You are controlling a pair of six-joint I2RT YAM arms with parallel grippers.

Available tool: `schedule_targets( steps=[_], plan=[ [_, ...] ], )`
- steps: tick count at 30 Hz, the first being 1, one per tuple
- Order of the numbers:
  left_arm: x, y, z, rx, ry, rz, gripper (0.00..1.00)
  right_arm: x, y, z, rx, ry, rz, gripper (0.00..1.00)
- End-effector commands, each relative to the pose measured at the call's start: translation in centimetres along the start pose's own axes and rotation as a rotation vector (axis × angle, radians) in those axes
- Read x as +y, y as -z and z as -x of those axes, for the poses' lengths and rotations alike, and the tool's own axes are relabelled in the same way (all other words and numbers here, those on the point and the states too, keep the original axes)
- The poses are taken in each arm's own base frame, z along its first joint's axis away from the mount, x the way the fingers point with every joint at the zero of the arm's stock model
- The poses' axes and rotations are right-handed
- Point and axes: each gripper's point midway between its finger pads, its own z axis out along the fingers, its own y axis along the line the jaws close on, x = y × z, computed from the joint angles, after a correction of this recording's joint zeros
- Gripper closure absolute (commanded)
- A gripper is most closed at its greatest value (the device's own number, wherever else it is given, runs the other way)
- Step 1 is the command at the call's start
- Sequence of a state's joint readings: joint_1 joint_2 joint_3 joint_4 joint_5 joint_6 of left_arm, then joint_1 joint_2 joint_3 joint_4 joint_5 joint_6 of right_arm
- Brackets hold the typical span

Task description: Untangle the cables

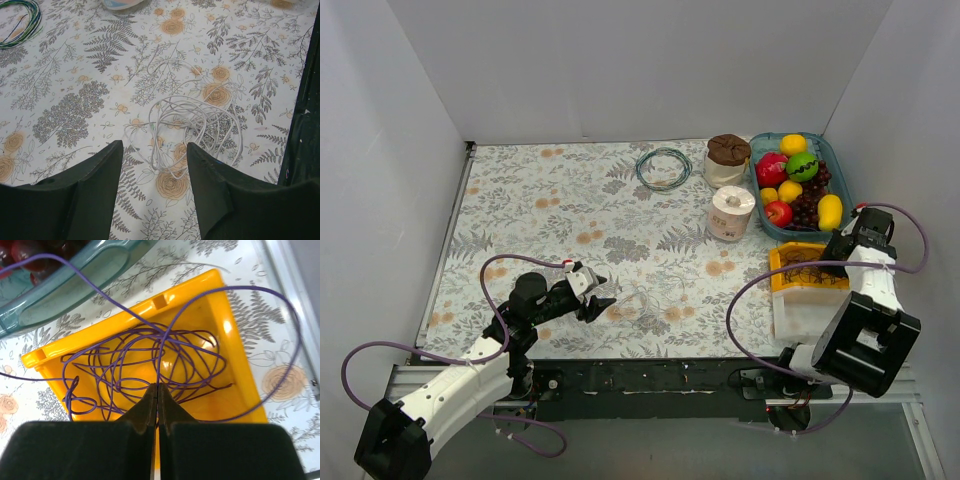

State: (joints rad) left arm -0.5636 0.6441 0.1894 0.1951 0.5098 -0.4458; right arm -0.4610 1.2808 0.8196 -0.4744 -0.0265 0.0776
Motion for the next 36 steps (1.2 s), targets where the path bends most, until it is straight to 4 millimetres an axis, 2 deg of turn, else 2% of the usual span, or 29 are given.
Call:
schedule_targets(
  steps=[1,4,6,9,10,11,12,14,15,16,19,21,24,27,28,30,31,33,34,36],
  plan=[
    [0.1,0.1,0.4,-0.015,-0.017,0.003,0.47,1.4,-0.4,0.4,0.015,0.008,0.080,0.99],
    [0.1,0.1,0.3,-0.012,-0.016,0.002,0.47,1.7,0.1,1.2,-0.007,0.021,0.093,0.98],
    [0.0,0.1,0.2,-0.011,-0.016,-0.003,0.46,1.7,0.7,1.5,-0.022,0.037,0.088,0.93],
    [-0.1,0.1,0.1,-0.010,-0.013,-0.013,0.43,1.7,1.5,1.8,-0.039,0.059,0.081,0.69],
    [-0.2,0.0,0.1,-0.011,-0.013,-0.017,0.41,1.8,1.8,1.7,-0.034,0.065,0.080,0.58],
    [-0.2,0.0,0.1,-0.010,-0.014,-0.019,0.39,1.9,2.2,2.0,-0.044,0.070,0.079,0.54],
    [-0.2,0.0,0.2,-0.012,-0.014,-0.020,0.37,2.0,3.0,2.8,-0.076,0.080,0.078,0.51],
    [-0.3,0.0,0.1,-0.010,-0.013,-0.022,0.34,2.3,4.1,3.5,-0.101,0.095,0.067,0.38],
    [-0.4,0.0,0.0,-0.008,-0.011,-0.029,0.32,2.6,5.3,4.9,-0.153,0.106,0.066,0.34],
    [-0.5,0.0,0.1,-0.010,-0.012,-0.033,0.31,2.8,6.0,5.5,-0.177,0.118,0.053,0.23],
    [-1.0,-0.1,0.0,-0.008,-0.007,-0.068,0.27,3.3,8.7,7.7,-0.265,0.139,0.023,0.15],
    [-1.5,-0.2,0.0,-0.004,0.002,-0.095,0.25,3.8,10.3,8.5,-0.309,0.149,0.020,0.13],
    [-1.8,-0.4,0.0,0.011,0.020,-0.124,0.22,5.5,12.4,9.5,-0.382,0.183,0.062,0.09],
    [-3.0,-0.6,0.0,0.030,0.024,-0.201,0.16,10.2,14.3,9.2,-0.453,0.307,0.228,0.06],
    [-3.6,-0.7,0.0,0.030,0.022,-0.234,0.13,13.2,14.9,8.1,-0.464,0.408,0.328,0.06],
    [-4.7,-1.0,0.4,0.026,-0.015,-0.300,0.08,16.0,15.4,6.3,-0.465,0.497,0.424,0.05],
    [-5.0,-1.2,0.0,0.040,-0.019,-0.322,0.07,18.7,16.1,4.5,-0.450,0.566,0.519,0.05],
    [-5.6,-1.7,0.4,0.038,-0.064,-0.356,0.07,20.7,16.0,1.8,-0.405,0.630,0.613,0.04],
    [-5.7,-2.0,-0.3,0.060,-0.062,-0.363,0.07,22.8,16.7,-0.3,-0.384,0.690,0.706,0.04],
    [-5.9,-2.4,-0.6,0.073,-0.091,-0.376,0.14,24.3,16.6,-3.2,-0.335,0.748,0.791,0.04]
  ],
)
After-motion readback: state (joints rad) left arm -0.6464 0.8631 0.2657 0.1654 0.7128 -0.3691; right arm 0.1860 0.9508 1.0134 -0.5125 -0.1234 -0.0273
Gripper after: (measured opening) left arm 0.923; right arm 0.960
